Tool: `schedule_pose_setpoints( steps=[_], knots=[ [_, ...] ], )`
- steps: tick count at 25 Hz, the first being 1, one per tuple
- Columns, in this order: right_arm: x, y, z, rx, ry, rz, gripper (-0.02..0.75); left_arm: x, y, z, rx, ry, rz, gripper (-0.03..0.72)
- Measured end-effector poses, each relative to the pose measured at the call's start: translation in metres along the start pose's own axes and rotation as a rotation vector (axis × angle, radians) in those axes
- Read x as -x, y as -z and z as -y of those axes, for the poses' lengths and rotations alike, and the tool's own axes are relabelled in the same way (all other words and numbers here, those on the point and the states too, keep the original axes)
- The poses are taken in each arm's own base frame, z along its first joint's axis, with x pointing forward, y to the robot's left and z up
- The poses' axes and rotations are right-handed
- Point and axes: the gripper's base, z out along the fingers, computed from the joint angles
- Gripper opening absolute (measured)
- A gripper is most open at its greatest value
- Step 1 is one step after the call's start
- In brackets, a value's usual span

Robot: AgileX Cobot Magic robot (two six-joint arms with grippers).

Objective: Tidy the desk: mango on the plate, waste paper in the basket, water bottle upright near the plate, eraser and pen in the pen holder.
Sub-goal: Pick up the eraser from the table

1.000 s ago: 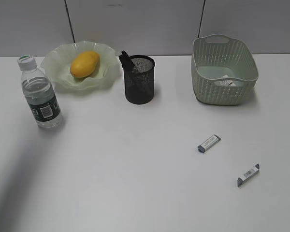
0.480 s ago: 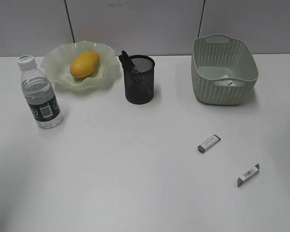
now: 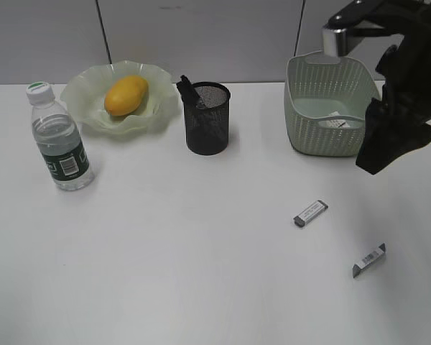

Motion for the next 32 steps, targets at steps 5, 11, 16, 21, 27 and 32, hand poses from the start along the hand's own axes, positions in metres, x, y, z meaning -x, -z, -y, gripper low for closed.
schedule_pose_setpoints(
  steps=[5,11,16,21,27,32],
  knots=[
    [-0.008,-0.025,-0.003,0.073,0.192,-0.063,0.470,-0.036,0.008,0.001,-0.001,-0.005,0.092,0.445],
    [-0.042,-0.057,-0.021,0.169,0.397,-0.139,0.477,-0.056,0.012,0.002,0.002,-0.009,0.160,0.444],
    [-0.059,-0.076,-0.019,0.070,0.607,-0.145,0.478,-0.057,0.012,0.002,0.002,-0.009,0.159,0.440],
    [-0.057,-0.089,-0.015,-0.044,0.839,-0.063,0.452,-0.057,0.012,0.002,0.002,-0.009,0.159,0.440],
    [-0.063,-0.117,-0.015,0.010,0.896,-0.090,0.441,-0.054,0.013,0.002,0.003,-0.009,0.208,0.436],
    [-0.062,-0.129,-0.013,0.019,0.898,-0.098,0.389,-0.057,0.007,0.002,0.004,-0.008,0.349,0.436]
  ],
)
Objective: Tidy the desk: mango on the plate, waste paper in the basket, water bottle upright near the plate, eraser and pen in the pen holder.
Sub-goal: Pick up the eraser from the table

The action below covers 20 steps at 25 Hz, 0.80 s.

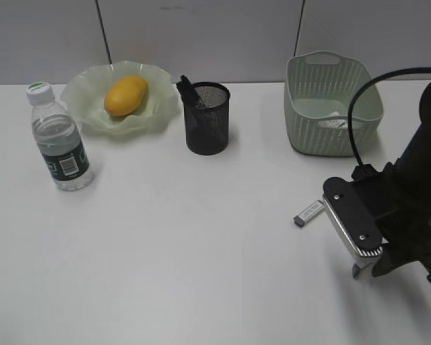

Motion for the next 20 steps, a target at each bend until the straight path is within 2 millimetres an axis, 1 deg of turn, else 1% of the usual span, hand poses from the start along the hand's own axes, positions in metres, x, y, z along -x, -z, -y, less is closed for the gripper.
schedule_pose_setpoints(
  steps=[2,5,9,14,17,20],
  knots=[
    [-0.001,-0.005,0.000,0.011,0.005,-0.005,0.382,-0.009,-0.002,0.000,0.000,0.000,-0.012,0.436],
    [-0.002,-0.008,0.003,-0.008,0.021,-0.016,0.379,-0.015,-0.001,0.000,0.000,-0.001,-0.006,0.436],
    [-0.003,-0.015,0.004,-0.002,0.038,-0.029,0.375,-0.019,0.005,0.000,0.000,-0.004,0.034,0.436],
    [-0.004,-0.030,0.003,0.047,0.039,-0.035,0.375,-0.029,0.018,0.001,0.003,-0.011,0.129,0.436],
    [-0.005,-0.036,0.004,0.049,0.043,-0.039,0.375,-0.029,0.019,0.001,0.003,-0.011,0.132,0.436],
    [-0.005,-0.037,0.007,0.020,0.048,-0.041,0.373,-0.029,0.018,0.001,0.003,-0.011,0.131,0.436]
  ],
)
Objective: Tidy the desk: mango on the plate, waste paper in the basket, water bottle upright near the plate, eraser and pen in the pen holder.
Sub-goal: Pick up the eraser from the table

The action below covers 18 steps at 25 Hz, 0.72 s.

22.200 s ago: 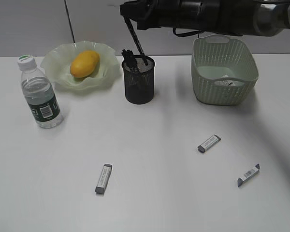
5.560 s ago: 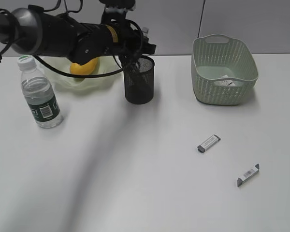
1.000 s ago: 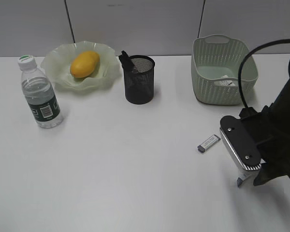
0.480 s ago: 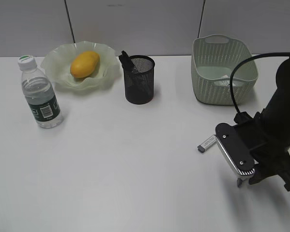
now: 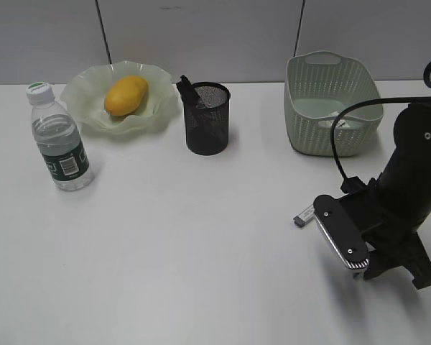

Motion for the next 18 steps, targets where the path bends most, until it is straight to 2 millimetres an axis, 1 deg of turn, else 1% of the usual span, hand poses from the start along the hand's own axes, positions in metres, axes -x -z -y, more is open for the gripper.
schedule_pose_setpoints(
  steps=[4,8,14,16,17,18],
  knots=[
    [-0.0007,0.0000,0.0011,-0.012,0.009,-0.007,0.362,0.0000,0.0001,0.0000,0.000,0.000,0.000,0.435],
    [-0.0007,-0.0005,0.0012,-0.012,0.008,-0.007,0.319,0.0000,0.0001,0.0000,0.000,0.000,0.000,0.435],
    [-0.0009,-0.0086,-0.0002,0.020,-0.001,-0.010,0.286,0.0000,0.0001,0.0000,0.000,0.000,0.001,0.435],
    [-0.0010,-0.0086,0.0000,0.018,-0.004,-0.010,0.246,0.0000,0.0001,0.0000,0.000,0.000,0.001,0.435],
    [-0.0010,-0.0086,0.0000,0.018,-0.010,-0.010,0.213,0.0000,0.0001,0.0000,0.000,-0.001,0.001,0.435],
    [-0.0010,-0.0086,0.0001,0.017,-0.022,-0.011,0.161,0.0000,0.0001,0.0000,0.000,-0.001,0.001,0.435]
  ],
)
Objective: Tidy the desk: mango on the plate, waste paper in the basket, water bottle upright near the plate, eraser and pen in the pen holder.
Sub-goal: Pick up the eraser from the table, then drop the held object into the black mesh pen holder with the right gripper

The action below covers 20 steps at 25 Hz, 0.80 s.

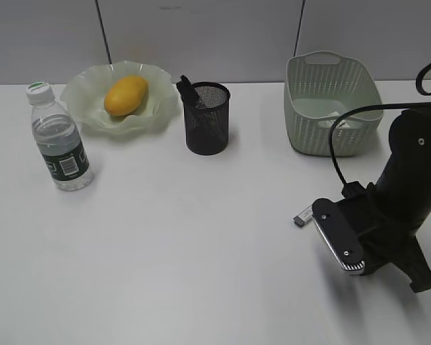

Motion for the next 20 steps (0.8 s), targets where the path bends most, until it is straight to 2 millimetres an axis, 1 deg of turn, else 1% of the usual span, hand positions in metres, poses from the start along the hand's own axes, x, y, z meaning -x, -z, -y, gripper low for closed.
schedule_pose_setpoints(
  steps=[1,3,6,9,12,16,20],
  knots=[
    [0.000,0.000,0.000,-0.002,-0.016,0.001,0.107,0.000,0.000,0.000,0.000,0.000,0.000,0.435],
    [0.000,0.003,0.001,-0.015,-0.043,0.005,0.107,0.000,0.000,0.000,0.000,0.000,0.000,0.435],
    [0.002,0.016,0.003,-0.065,-0.082,0.030,0.107,0.000,0.000,0.000,0.000,0.000,0.000,0.435],
    [0.005,0.039,0.005,-0.162,-0.123,0.068,0.107,0.000,0.000,0.000,0.000,0.000,0.000,0.435],
    [0.009,0.067,0.007,-0.285,-0.208,0.144,0.107,0.000,0.000,0.000,0.000,-0.001,0.000,0.435],
    [0.020,0.096,0.016,-0.398,-0.497,0.360,0.107,0.000,0.000,0.000,0.001,-0.001,0.000,0.431],
    [0.032,0.121,0.036,-0.426,-0.864,0.661,0.107,0.000,0.000,0.000,0.001,-0.001,0.001,0.427]
  ],
)
